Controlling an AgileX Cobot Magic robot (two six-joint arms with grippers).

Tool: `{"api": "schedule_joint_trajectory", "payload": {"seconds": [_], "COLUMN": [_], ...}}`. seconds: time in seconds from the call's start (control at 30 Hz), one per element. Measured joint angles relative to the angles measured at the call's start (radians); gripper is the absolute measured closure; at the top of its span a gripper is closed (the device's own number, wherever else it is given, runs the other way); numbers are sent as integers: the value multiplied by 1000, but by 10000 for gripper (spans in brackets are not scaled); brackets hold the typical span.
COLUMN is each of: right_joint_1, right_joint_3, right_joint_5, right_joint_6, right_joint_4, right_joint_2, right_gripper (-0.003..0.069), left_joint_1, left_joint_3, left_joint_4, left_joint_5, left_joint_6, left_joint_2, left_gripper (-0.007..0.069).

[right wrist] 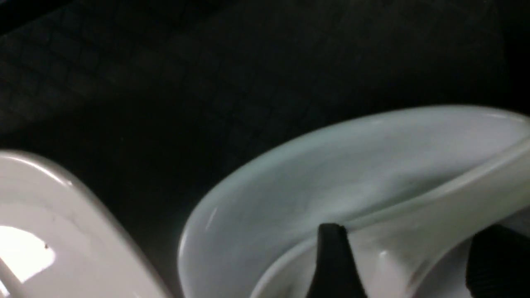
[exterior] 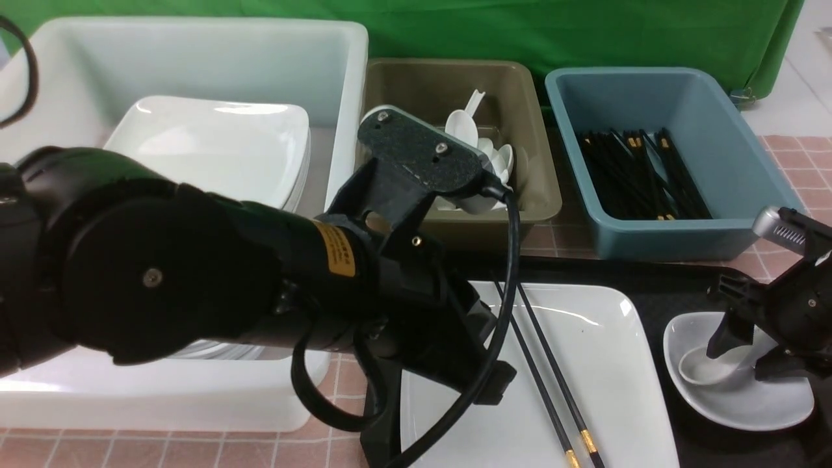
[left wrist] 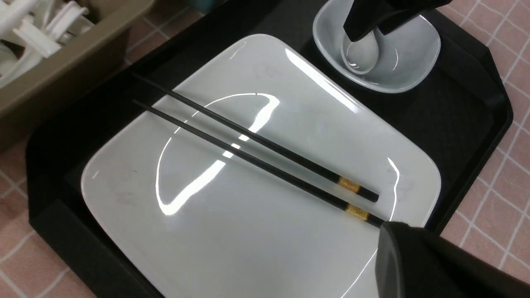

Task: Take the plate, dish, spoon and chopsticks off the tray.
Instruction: Use the right arm to grab a soup spoon from the plate, then use the right arm to put the soup spoon into the small storage box in the middle

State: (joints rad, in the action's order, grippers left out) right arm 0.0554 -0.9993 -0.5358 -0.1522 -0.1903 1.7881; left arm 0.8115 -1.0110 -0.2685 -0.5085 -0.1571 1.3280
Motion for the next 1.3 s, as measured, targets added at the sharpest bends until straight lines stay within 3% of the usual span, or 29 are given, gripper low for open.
{"api": "schedule_joint_trajectory", "payload": {"seconds": [0.1,0.17,0.23,0.27,0.33,0.53,0.77,0.87,1.03,1.2,1.3], "right_joint_1": [0,0,0,0,0,0,-6,-23,-130,-226,-290], "right_joint_3": [0,0,0,0,-3,-2,-2,-6,-142,-313,-525], "right_joint_5": [0,4,6,6,18,-3,-105,-110,-94,-51,-34], "right_joint_6": [0,0,0,0,0,8,75,152,445,523,533], "right_joint_4": [-9,-9,-8,-8,-15,-12,-27,-85,-371,-441,-452], "right_joint_2": [7,8,11,11,12,-2,-186,-256,-298,-195,-17], "right_gripper": [188,244,341,353,465,464,464,464,464,464,464], "left_joint_1": [0,0,0,0,0,0,-22,-54,-202,-288,-332], "left_joint_3": [0,0,0,0,0,0,0,-1,-65,-121,-150], "left_joint_4": [1,2,2,3,3,3,32,37,68,83,86], "left_joint_5": [3,3,3,3,3,3,76,123,251,236,150], "left_joint_6": [0,0,0,0,0,6,86,91,102,97,93], "left_joint_2": [0,0,0,0,0,0,0,0,2,2,2], "left_gripper": [636,636,636,636,636,636,636,636,632,628,628]}}
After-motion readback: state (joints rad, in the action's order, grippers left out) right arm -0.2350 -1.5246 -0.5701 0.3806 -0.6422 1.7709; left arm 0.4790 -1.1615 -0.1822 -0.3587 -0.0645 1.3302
